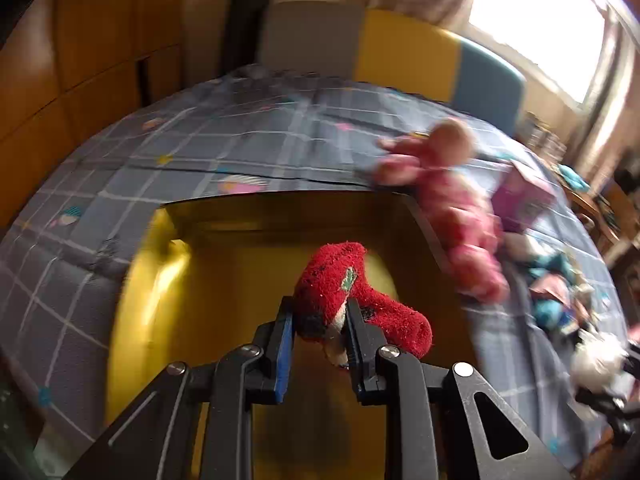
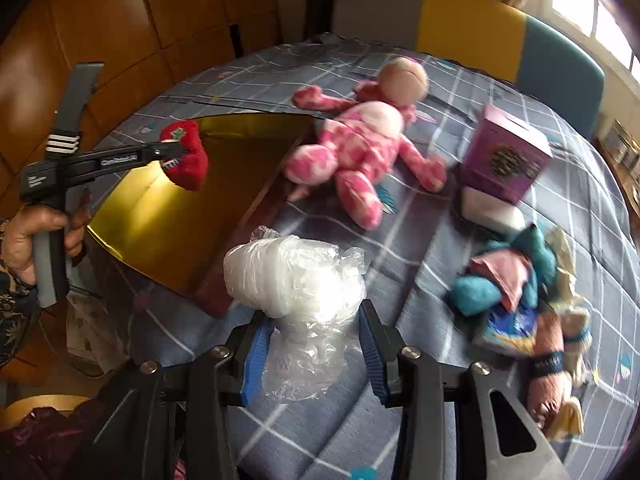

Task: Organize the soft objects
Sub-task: 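Carry the red sock and white bag into the gold tray and release both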

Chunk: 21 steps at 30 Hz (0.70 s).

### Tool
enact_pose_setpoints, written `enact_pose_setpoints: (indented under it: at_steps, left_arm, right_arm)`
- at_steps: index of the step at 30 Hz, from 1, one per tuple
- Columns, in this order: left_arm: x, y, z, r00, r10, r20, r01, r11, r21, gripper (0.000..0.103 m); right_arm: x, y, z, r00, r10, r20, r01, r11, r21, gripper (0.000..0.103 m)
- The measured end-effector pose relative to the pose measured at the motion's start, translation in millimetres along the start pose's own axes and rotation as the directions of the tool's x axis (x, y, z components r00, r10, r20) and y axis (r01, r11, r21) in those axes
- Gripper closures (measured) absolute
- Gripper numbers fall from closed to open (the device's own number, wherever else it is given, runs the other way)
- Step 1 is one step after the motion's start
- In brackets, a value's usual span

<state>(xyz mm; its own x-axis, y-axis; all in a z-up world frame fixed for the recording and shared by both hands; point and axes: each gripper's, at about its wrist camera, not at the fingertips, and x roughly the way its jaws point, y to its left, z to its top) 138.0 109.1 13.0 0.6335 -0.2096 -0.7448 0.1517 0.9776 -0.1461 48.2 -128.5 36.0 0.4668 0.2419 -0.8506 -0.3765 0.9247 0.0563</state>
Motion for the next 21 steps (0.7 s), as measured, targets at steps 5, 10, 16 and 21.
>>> enact_pose_setpoints:
  at_steps: [5,10,16,21]
  left_arm:
    - [25.4,69.9,14.6,0.991,0.124,-0.04,-0.128,0.986,-0.106,0.079]
    - [44.1,104.0,17.9,0.982,0.178,-0.065,-0.185,0.975,-0.12,0.077]
    - [54.0,116.2,19.8,0.984,0.164,-0.063,-0.171,0.976,-0.138,0.07]
    - [54.0,109.9,22.1,0.984,0.173,-0.048,-0.178,0.974,-0.138,0.048]
  right_arm:
    - [38.8,52.4,51.9,0.998,0.064,0.0,-0.064,0.994,-0.093,0.061]
    - [78.1,77.1,94.1,0.997,0.066,-0.03,-0.069,0.991,-0.117,0.061]
    - [130.4,86.9,126.7,0.996,0.001,-0.087,-0.011,0.992,-0.124,0.061]
    - [167.9,83.5,144.4,0.993,-0.079,-0.09,0.067,0.99,-0.126,0.058]
